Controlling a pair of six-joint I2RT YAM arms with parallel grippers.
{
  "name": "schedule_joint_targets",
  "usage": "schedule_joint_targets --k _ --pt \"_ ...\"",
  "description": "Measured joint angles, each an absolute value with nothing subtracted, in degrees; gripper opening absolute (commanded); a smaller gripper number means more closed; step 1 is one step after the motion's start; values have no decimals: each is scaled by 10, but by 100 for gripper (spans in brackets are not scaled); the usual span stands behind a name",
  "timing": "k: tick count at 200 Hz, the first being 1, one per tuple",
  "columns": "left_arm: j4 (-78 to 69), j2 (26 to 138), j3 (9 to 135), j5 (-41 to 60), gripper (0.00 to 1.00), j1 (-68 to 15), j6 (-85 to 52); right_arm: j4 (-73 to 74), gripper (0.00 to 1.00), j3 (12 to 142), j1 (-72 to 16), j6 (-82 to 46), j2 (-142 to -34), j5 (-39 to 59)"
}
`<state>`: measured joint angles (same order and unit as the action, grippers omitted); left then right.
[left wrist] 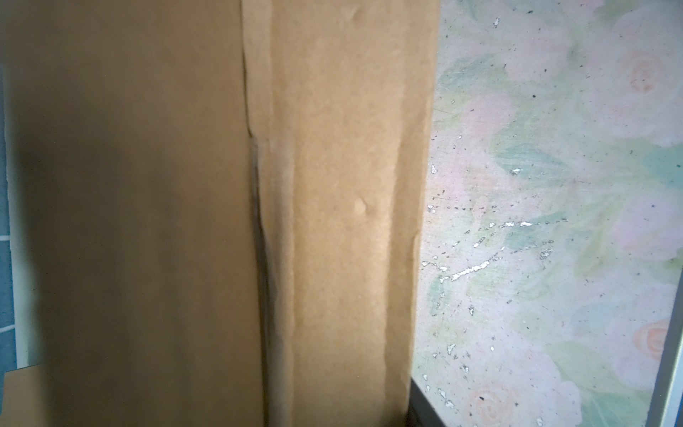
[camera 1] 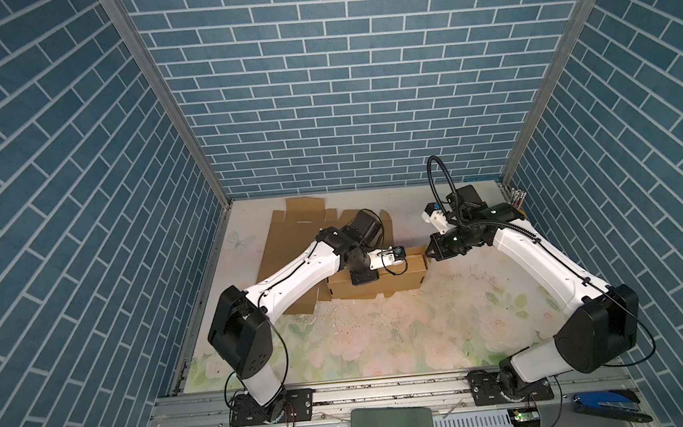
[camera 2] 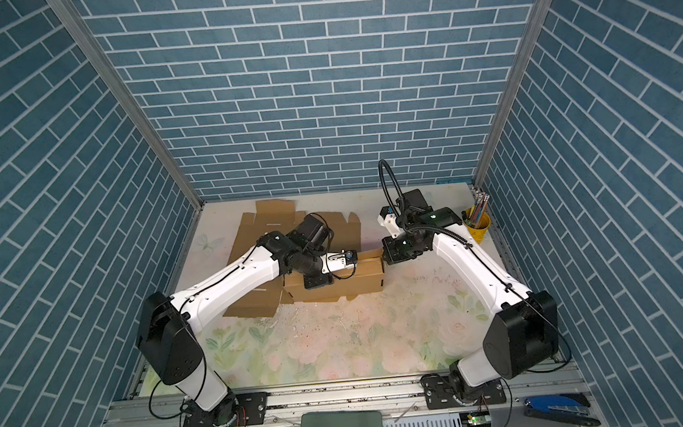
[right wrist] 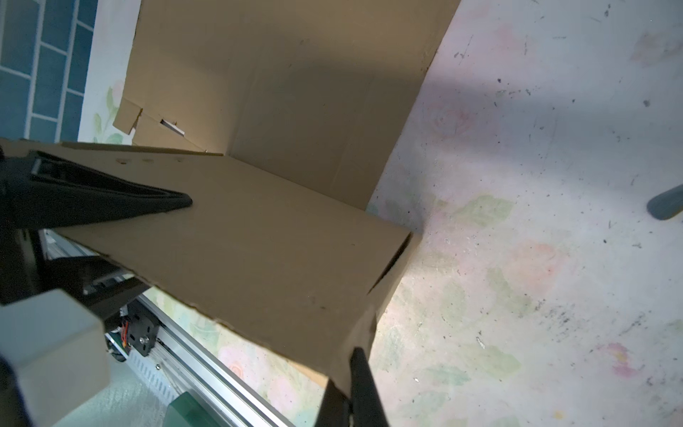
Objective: Fold the paper box
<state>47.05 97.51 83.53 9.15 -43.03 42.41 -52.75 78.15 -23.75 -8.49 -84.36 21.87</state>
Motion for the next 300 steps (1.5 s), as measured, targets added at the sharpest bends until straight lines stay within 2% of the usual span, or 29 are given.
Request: schedule_joint_targets --k 70,118,177,228,300 --pt "470 975 835 93 31 -430 421 -510 0 778 -236 -193 -844 237" --pt "468 977 835 93 32 -430 419 -471 0 745 -235 -202 -827 234" --pt "473 983 846 82 44 -430 413 -414 0 687 -238 -208 -785 216" --pt "488 1000 871 80 46 -430 397 -387 0 680 -241 -238 -785 197" --pt "498 1007 894 70 64 -420 387 -380 0 680 -247 -243 -788 170"
